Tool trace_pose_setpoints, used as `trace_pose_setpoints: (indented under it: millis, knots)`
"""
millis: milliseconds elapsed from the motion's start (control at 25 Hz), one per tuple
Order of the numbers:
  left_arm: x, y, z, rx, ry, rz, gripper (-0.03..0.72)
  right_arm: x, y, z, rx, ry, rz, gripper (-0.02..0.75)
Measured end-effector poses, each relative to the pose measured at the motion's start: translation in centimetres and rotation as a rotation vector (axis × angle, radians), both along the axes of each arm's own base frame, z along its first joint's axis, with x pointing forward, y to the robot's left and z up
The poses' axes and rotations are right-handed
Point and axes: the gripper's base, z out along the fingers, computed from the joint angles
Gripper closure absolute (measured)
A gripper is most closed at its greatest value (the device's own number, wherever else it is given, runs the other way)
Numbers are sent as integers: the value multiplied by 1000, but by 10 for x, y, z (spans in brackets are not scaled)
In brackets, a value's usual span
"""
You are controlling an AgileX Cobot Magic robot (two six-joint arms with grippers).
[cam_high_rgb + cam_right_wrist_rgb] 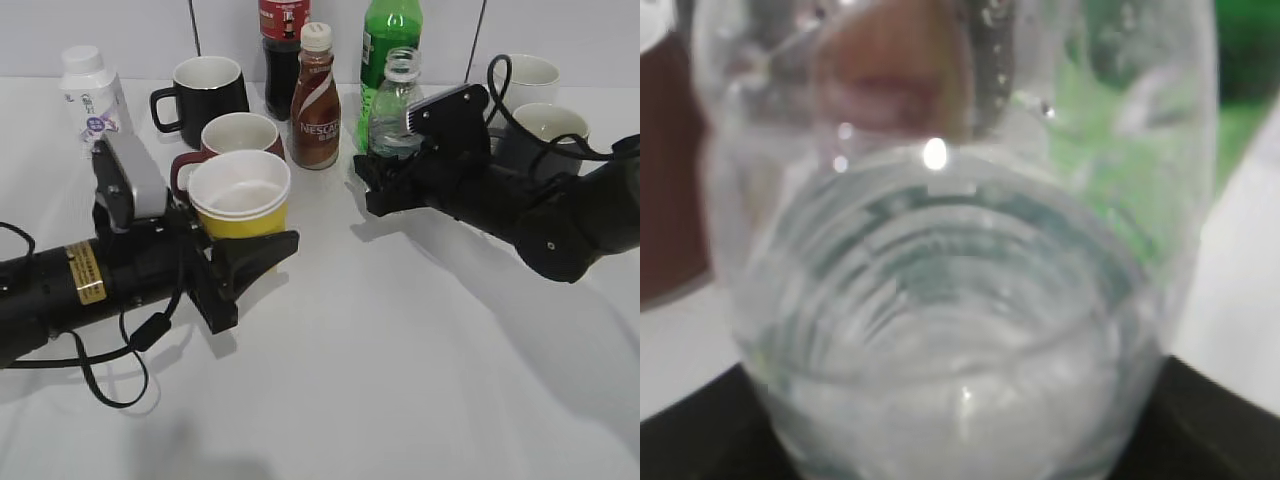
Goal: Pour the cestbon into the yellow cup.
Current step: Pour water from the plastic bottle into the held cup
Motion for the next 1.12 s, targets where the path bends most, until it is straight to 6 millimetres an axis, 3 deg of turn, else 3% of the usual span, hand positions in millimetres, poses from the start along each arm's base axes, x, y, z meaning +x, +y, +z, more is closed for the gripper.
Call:
trace_pose_setpoints:
  millis: [480,800,1120]
  knots:
    - [17,-11,0,18,23,-4,306,-10,7,51,-248,-300,182,261]
    - [18,-37,0,103,28,-50,306,-11,8,53,-445,-452,245,261]
    - [20,-38,-22,123,85,-46,307,-12,8,53,-675,-626,297,261]
